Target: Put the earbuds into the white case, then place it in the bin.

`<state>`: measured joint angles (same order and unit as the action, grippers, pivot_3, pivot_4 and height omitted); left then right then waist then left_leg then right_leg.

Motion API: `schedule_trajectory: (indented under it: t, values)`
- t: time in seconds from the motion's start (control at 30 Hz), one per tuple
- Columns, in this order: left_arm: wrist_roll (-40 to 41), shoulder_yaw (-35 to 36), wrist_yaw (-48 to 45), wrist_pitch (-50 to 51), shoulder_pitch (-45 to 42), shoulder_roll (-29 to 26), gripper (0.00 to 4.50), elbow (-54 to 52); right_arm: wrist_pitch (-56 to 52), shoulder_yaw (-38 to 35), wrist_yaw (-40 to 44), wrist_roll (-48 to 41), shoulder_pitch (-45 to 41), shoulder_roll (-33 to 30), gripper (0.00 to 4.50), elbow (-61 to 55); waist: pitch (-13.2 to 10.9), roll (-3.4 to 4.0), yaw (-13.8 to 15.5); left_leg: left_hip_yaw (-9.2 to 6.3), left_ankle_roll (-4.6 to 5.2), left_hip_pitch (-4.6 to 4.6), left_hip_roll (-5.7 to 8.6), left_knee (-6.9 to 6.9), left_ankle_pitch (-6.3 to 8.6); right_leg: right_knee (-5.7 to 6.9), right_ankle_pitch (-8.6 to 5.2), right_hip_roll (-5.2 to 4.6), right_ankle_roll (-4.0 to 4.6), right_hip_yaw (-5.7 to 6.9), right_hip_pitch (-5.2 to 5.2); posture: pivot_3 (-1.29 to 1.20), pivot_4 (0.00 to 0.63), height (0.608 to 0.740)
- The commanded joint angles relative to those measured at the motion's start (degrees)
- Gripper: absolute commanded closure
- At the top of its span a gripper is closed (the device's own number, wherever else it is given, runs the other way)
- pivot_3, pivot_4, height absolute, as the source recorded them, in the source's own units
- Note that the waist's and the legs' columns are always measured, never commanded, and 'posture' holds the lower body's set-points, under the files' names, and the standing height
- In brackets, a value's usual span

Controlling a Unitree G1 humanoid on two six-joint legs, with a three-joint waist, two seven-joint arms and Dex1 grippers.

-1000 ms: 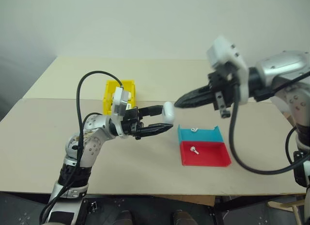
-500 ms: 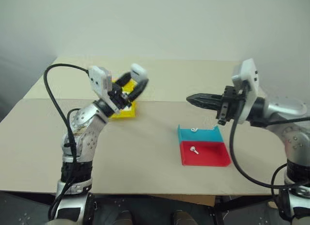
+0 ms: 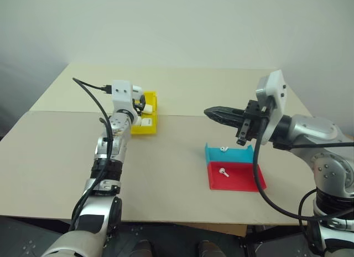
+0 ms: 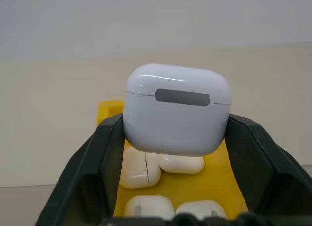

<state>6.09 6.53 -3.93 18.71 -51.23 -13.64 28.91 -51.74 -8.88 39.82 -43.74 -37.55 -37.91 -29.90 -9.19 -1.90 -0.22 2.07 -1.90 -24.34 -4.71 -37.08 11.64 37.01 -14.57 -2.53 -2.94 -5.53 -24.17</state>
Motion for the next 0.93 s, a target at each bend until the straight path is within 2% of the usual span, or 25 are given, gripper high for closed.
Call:
schedule_trajectory:
  t: [0.03, 0.2, 0.37, 0.53, 0.67, 0.93]
  values:
    - [-1.0, -0.4, -0.6, -3.2, -3.0, -0.1, 0.10, 2.3, 1.8, -0.6, -0.2, -0.9, -0.8, -0.6, 4.50, -1.7, 0.0, 0.00, -0.1, 0.00, 0.00, 0.00, 0.00, 0.00, 0.00, 0.00, 0.00, 0.00, 0.00, 0.00, -0.01, 0.00, 0.150, 0.740]
    - [-0.2, 1.1, -1.2, -7.1, -1.6, -1.1, 0.01, 1.2, 2.1, -1.0, -0.4, -0.8, 0.7, -0.8, 4.50, -2.0, 0.0, 0.00, -0.3, 0.00, 0.00, 0.00, -0.01, 0.00, 0.00, 0.03, 0.00, 0.00, 0.00, 0.00, 0.00, 0.00, 0.150, 0.740]
    - [6.9, 3.5, -12.4, -5.7, 4.7, -4.7, 0.01, -9.8, 7.0, -0.4, -1.7, 3.0, 5.9, 0.7, 4.50, -2.5, 0.0, 0.01, -0.6, 0.00, -0.01, 0.01, -0.01, 0.05, 0.00, 0.02, 0.00, 0.00, 0.00, -0.01, 0.00, 0.00, 0.150, 0.740]
    - [17.1, 3.3, -32.5, 1.2, 16.6, -15.6, 0.01, -28.9, 14.5, 1.4, -1.4, 8.8, 14.1, 1.7, 4.50, -1.9, 0.0, 0.01, -0.9, 0.02, -0.15, 0.04, -0.04, 0.12, -0.09, 0.08, 0.00, 0.01, 0.00, -0.02, -0.07, 0.00, 0.150, 0.740]
    - [26.9, 6.5, -45.4, 6.8, 27.2, -25.6, 0.01, -42.0, 17.1, 0.6, 2.9, 8.5, 19.3, 0.0, 4.50, -1.6, 0.0, 0.02, -0.9, 0.03, -0.20, 0.08, -0.05, 0.10, -0.11, 0.09, 0.00, -0.01, 0.00, -0.01, -0.02, 0.00, 0.150, 0.740]
    - [42.9, 18.1, -56.5, 16.2, 43.1, -37.7, 0.01, -56.9, 20.1, -2.6, 13.0, 5.8, 25.3, -6.5, 4.50, -2.8, 0.0, 0.02, -0.6, 0.04, -0.19, 0.16, -0.10, 0.11, -0.11, 0.08, -0.04, 0.00, 0.06, 0.01, 0.02, 0.00, 0.150, 0.740]
